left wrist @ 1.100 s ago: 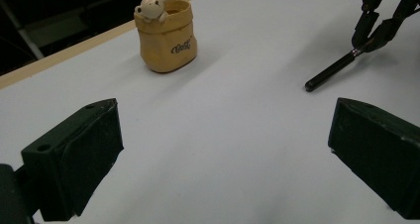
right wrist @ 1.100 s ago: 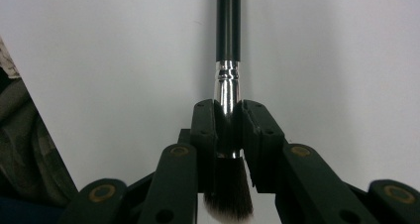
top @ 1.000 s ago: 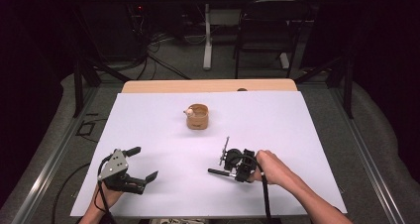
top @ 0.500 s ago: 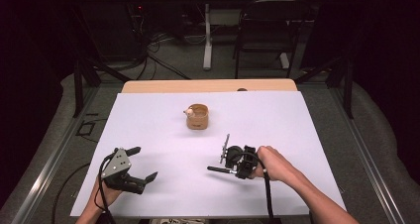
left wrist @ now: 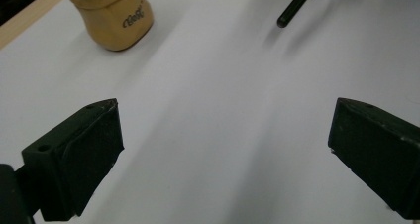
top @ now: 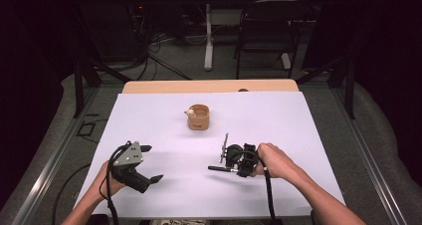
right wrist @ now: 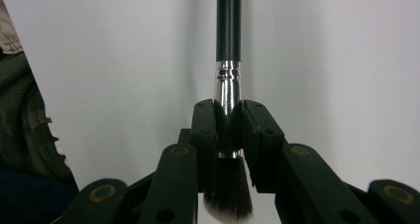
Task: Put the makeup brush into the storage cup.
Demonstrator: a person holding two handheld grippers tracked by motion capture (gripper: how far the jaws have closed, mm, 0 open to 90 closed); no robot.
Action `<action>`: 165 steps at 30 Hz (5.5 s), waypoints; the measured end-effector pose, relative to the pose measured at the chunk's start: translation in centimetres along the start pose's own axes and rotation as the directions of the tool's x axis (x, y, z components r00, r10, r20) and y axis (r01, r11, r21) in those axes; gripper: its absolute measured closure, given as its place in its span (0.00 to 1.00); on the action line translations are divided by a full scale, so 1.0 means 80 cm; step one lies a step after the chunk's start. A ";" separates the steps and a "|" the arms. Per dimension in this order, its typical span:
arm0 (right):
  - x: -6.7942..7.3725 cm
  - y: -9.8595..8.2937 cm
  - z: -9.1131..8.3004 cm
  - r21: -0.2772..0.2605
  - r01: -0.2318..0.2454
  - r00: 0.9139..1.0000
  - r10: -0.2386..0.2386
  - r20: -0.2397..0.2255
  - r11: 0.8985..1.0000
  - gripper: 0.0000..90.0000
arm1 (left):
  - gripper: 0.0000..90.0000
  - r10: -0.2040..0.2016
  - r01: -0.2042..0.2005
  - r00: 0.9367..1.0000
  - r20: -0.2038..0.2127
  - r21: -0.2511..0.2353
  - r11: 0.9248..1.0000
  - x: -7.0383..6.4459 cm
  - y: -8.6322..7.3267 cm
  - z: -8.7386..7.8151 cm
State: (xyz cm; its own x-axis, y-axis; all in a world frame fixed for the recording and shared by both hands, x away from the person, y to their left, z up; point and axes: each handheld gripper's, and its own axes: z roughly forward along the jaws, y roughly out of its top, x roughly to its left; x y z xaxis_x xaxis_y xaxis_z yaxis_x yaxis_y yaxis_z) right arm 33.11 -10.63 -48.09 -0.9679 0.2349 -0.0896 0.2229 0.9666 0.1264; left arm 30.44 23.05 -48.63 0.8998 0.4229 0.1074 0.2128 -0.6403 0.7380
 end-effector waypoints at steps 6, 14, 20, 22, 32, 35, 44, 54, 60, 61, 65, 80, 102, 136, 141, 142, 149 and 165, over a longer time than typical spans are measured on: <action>0.001 0.003 -0.003 0.002 0.019 1.000 -0.019 -0.002 1.000 0.85 | 0.00 0.020 -0.022 0.999 0.046 0.045 0.999 0.004 0.015 0.008; 0.004 0.009 -0.005 0.005 0.043 0.999 -0.043 0.006 0.999 0.85 | 0.00 0.078 -0.090 0.991 0.108 0.108 0.990 0.004 0.040 0.025; 0.005 0.012 -0.005 0.010 0.054 0.999 -0.054 0.008 0.998 0.85 | 0.00 0.097 -0.116 0.986 0.138 0.135 0.984 0.002 0.052 0.039; 0.005 0.014 -0.006 0.014 0.060 0.998 -0.060 0.009 0.998 0.85 | 0.00 0.107 -0.131 0.982 0.154 0.154 0.979 0.002 0.057 0.044; 0.007 0.020 -0.009 0.011 0.074 0.997 -0.074 0.013 0.997 0.85 | 0.00 0.147 -0.182 0.971 0.190 0.180 0.967 -0.003 0.076 0.062; 0.009 0.022 -0.011 0.010 0.084 0.996 -0.085 0.016 0.996 0.85 | 0.01 0.158 -0.200 0.964 0.212 0.192 0.961 -0.005 0.081 0.070; 0.013 0.027 -0.014 0.011 0.105 0.994 -0.106 0.031 0.994 0.85 | 0.04 0.173 -0.231 0.951 0.257 0.212 0.950 -0.011 0.091 0.092; 0.017 0.031 -0.017 0.011 0.115 0.993 -0.115 0.036 0.993 0.85 | 0.15 0.197 -0.265 0.936 0.291 0.214 0.940 -0.017 0.101 0.112; 0.019 0.034 -0.019 0.007 0.121 0.992 -0.121 0.045 0.993 0.85 | 0.28 0.205 -0.274 0.933 0.295 0.213 0.938 -0.019 0.104 0.120; 0.019 0.034 -0.019 0.006 0.121 0.992 -0.121 0.042 0.993 0.85 | 0.31 0.208 -0.274 0.935 0.288 0.212 0.938 -0.020 0.103 0.122; 0.020 0.037 -0.019 0.011 0.139 0.989 -0.140 0.046 0.990 0.85 | 0.50 0.207 -0.294 0.919 0.337 0.234 0.927 -0.022 0.106 0.129; 0.022 0.039 -0.021 0.014 0.153 0.987 -0.153 0.053 0.988 0.85 | 0.71 0.207 -0.315 0.900 0.385 0.244 0.917 -0.026 0.109 0.139; 0.021 0.037 -0.018 0.003 0.170 0.984 -0.170 0.054 0.985 0.84 | 0.88 0.216 -0.323 0.890 0.402 0.220 0.920 -0.030 0.107 0.141; -0.014 -0.064 -0.047 -0.444 -0.150 0.982 0.184 0.033 0.883 0.00 | 0.88 0.102 -0.137 0.938 0.330 0.084 0.987 -0.016 0.072 0.121; -0.013 -0.076 -0.042 -0.486 -0.187 0.974 0.226 0.023 0.854 0.00 | 0.88 0.072 -0.091 0.948 0.311 0.045 0.995 -0.014 0.068 0.119; -0.012 -0.078 -0.041 -0.498 -0.189 0.971 0.236 0.031 0.846 0.00 | 0.88 0.063 -0.076 0.950 0.307 0.033 0.997 -0.013 0.067 0.118; -0.007 -0.096 -0.030 -0.584 -0.237 0.951 0.309 0.025 0.776 0.00 | 0.88 0.019 -0.017 0.958 0.287 -0.010 1.000 -0.010 0.060 0.117; 0.005 -0.117 0.002 -0.634 -0.322 0.920 0.392 -0.032 0.704 0.00 | 0.88 -0.059 0.096 0.964 0.261 -0.128 0.987 -0.005 0.054 0.115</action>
State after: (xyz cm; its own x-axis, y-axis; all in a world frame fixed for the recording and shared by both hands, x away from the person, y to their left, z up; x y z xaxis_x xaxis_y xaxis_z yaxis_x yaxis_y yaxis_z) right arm 30.65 -19.61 -49.46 -0.8065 0.5912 -0.0011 0.3946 0.5397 0.7436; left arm 34.53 14.24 -51.63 0.9537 0.2785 -0.1140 0.2473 -0.5097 0.8240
